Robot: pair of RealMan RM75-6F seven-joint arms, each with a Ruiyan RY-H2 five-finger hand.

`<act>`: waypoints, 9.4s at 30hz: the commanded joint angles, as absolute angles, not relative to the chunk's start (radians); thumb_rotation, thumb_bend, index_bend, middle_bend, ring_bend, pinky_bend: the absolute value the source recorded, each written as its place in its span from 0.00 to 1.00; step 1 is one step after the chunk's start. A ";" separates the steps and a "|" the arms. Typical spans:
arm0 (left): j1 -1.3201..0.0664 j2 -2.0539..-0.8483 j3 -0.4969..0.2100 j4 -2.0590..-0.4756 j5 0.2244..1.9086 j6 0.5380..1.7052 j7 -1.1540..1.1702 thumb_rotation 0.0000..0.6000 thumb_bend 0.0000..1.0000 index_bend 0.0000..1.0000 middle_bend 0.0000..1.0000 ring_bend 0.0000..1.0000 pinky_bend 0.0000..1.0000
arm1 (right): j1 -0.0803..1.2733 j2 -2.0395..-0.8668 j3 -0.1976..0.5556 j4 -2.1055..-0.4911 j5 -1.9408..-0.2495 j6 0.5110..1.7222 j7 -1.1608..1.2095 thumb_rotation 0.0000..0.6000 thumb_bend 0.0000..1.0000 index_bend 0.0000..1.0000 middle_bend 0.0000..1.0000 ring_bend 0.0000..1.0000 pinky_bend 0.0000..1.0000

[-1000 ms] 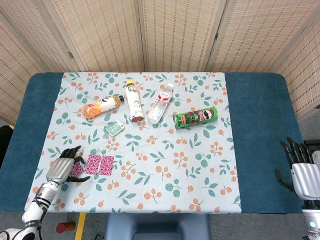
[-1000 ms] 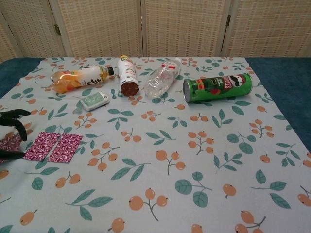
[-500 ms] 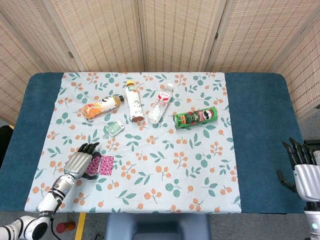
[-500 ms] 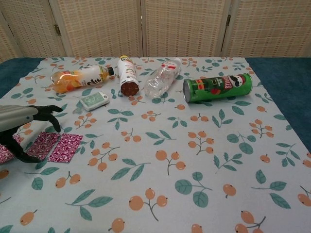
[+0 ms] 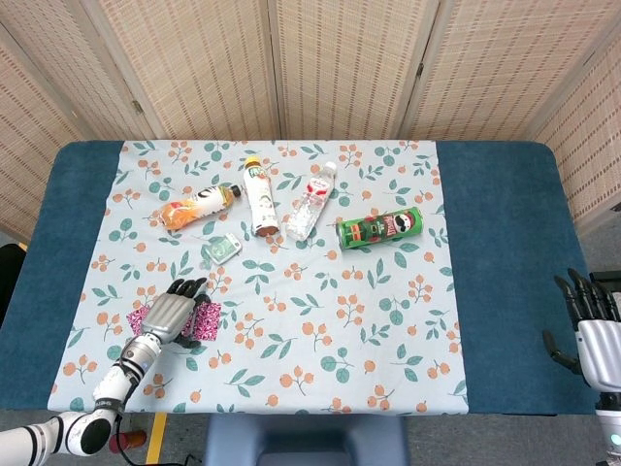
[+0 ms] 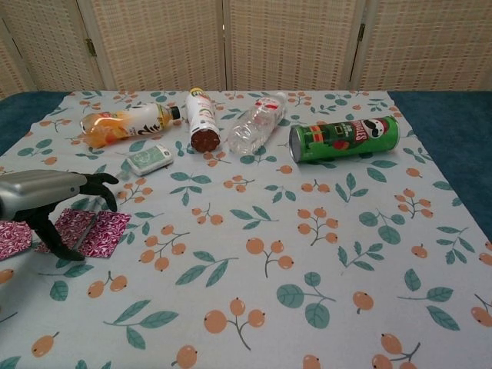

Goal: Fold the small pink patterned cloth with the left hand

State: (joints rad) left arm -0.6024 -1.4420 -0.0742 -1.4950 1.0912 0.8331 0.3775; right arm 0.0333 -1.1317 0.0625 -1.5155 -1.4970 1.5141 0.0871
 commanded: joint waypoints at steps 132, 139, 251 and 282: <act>-0.465 -1.365 -0.070 -1.573 0.774 1.049 0.421 1.00 0.22 0.24 0.00 0.00 0.00 | 0.063 -1.087 0.083 -1.508 -1.475 1.480 0.110 1.00 0.42 0.00 0.00 0.00 0.00; -0.463 -1.366 -0.066 -1.577 0.770 1.045 0.420 1.00 0.22 0.24 0.00 0.00 0.00 | 0.062 -1.088 0.083 -1.506 -1.476 1.481 0.113 1.00 0.42 0.00 0.00 0.00 0.00; -0.509 -1.344 -0.054 -1.623 0.703 1.089 0.519 1.00 0.24 0.33 0.00 0.00 0.00 | 0.073 -1.082 0.093 -1.474 -1.456 1.453 0.150 1.00 0.42 0.00 0.00 0.00 0.00; -0.509 -1.346 -0.060 -1.630 0.665 1.080 0.524 1.00 0.24 0.27 0.00 0.00 0.00 | 0.074 -1.083 0.091 -1.477 -1.457 1.455 0.149 1.00 0.42 0.00 0.00 0.00 0.00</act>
